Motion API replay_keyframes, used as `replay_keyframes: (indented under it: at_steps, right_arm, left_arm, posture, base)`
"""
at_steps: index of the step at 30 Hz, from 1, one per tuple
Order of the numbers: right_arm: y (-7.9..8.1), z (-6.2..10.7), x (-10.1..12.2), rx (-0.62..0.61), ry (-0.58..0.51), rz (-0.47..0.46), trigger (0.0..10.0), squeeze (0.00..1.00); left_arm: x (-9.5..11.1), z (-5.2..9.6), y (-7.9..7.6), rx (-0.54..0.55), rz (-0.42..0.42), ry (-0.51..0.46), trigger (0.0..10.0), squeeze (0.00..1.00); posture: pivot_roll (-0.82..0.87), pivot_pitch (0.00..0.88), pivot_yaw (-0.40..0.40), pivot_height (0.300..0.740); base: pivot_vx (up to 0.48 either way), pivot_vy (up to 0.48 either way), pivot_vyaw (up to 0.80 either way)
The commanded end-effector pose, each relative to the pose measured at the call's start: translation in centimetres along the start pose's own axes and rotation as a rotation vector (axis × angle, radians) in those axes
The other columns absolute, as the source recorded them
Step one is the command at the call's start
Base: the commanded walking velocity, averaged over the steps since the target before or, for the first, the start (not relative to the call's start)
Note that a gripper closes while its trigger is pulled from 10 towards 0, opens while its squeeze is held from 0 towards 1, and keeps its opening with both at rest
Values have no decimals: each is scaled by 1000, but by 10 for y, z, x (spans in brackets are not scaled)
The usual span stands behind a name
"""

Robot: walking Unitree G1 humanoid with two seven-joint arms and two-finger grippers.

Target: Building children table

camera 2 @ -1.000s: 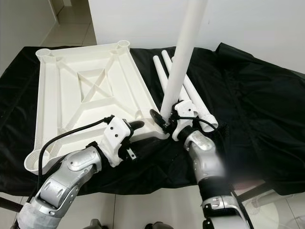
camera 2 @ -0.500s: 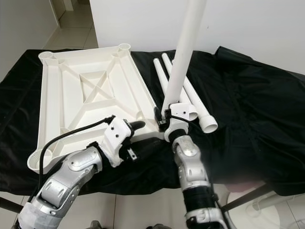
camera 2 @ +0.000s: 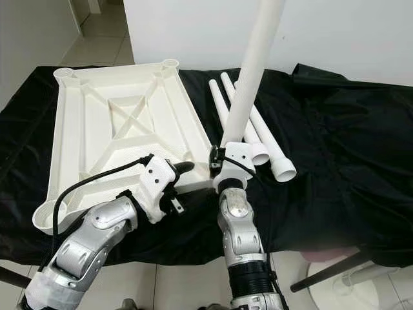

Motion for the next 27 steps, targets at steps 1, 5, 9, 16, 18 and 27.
replay_keyframes:
  at_steps: [1, 5, 9, 16, 18, 27]
  right_arm:
    - [1, 4, -5, 3, 21, -78, 10000, 251]
    - [-7, 5, 3, 8, -29, -33, 10000, 1000]
    - [-10, 6, 3, 29, -43, -3, 10000, 1000]
    - [-17, 9, 6, 88, -79, 49, 10000, 0]
    - [-18, 9, 7, 105, -85, 49, 10000, 0]
    - [-14, 3, 15, 473, -192, 232, 10000, 0]
  left_arm:
    - [1, 0, 1, 14, -9, -1, 10000, 0]
    - [3, 0, 3, 15, -14, -3, 10000, 0]
    - [2, 2, 4, 1, -12, 4, 10000, 0]
    - [0, 6, 1, -27, -11, 18, 10000, 0]
    - [0, 6, 1, -29, -9, 18, 10000, 0]
    - [-3, 7, -1, -40, 2, 33, 10000, 0]
  posture:
    - [-58, 66, -13, 740]
    - [-62, 55, -1, 740]
    - [-61, 54, 1, 740]
    - [-61, 66, 7, 740]
    - [-61, 66, 7, 740]
    - [-58, 71, 15, 740]
  base:
    - [0, 0, 0]
    - [0, 0, 0]
    - [0, 0, 0]
    - [0, 0, 0]
    - [0, 0, 0]
    - [0, 0, 0]
Point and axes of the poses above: a point about 5 cm out from each wrist's last joint towards the gripper, its own z axis pointing back from the gripper into the wrist, its own x axis along the axis of the wrist's last joint, y = z × x, the point moved 4 cm from there along -z, pointing out of the wrist towards the gripper, and after that the axes turned 15 degrees about z, right-handed, at the moved point
